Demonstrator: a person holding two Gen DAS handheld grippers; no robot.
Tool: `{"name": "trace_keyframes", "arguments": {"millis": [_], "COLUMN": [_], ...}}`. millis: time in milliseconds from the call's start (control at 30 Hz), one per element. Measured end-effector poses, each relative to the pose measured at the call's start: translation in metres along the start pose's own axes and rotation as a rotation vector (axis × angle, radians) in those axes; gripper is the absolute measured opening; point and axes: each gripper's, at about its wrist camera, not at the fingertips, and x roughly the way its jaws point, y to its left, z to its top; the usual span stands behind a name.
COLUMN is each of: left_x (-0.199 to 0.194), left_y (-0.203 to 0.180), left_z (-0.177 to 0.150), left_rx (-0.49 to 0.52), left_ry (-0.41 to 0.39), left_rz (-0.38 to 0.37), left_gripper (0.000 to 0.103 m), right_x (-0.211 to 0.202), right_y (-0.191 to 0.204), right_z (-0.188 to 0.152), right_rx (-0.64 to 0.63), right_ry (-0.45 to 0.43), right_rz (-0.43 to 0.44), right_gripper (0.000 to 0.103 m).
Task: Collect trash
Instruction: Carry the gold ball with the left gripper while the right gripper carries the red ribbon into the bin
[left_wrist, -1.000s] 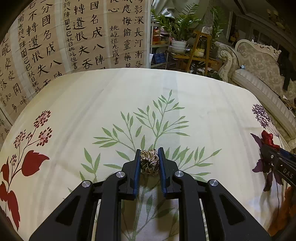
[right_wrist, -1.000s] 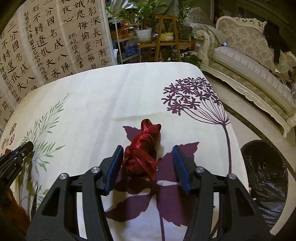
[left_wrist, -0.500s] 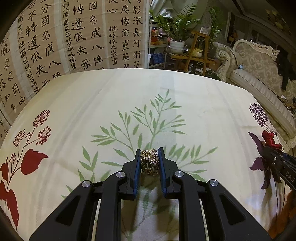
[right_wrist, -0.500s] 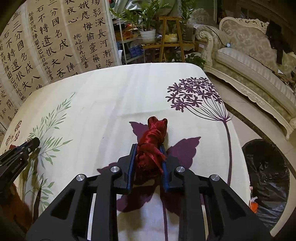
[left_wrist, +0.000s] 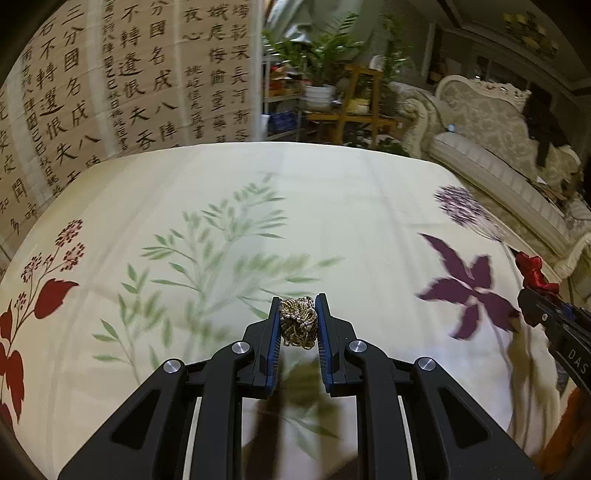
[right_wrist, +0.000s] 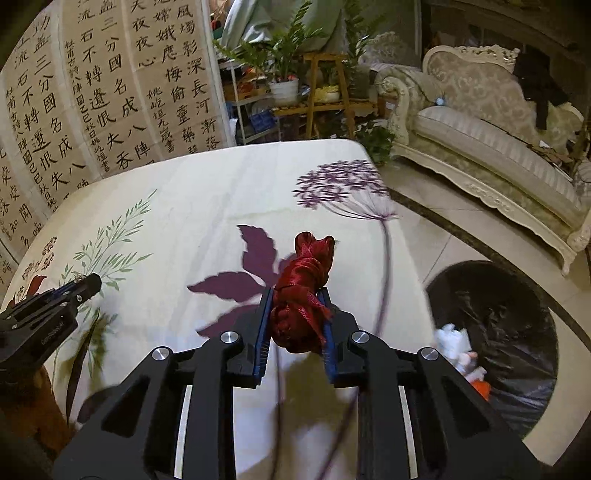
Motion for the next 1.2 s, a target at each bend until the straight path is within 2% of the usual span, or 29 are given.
{"name": "trace_keyframes", "arguments": {"millis": [233,633,933,1200], "left_x": [-0.017,-0.031,-0.029,-0.026], "left_y": [-0.05,-0.138,-0.191,-0.227], "left_z": [-0.015,-0.034,-0.047,-0.052], "left_rx": [0.053,0.178,0.282,0.349], "left_ry": [-0.008,-0.016,-0.005,-0.002], "left_rz": [-0.067,-0.165,-0.22,-0.257], "left_gripper": [0.019,0.019,0.019,0.019], "right_x": [-0.027,-0.068,-0.075,-0.072], "right_y": [-0.036,-0.11,-0.153,-0.175], "right_z": [-0.022,-0.057,-0.077,-0.082], "right_rx": [0.054,0.154,0.236,0.279], "right_ry": [-0.024,-0.078,-0.079,-0.076], "right_rz": [-0.029,-0.148,-0.2,-0.222], "right_gripper": [0.023,0.023,0.023,0.023]}}
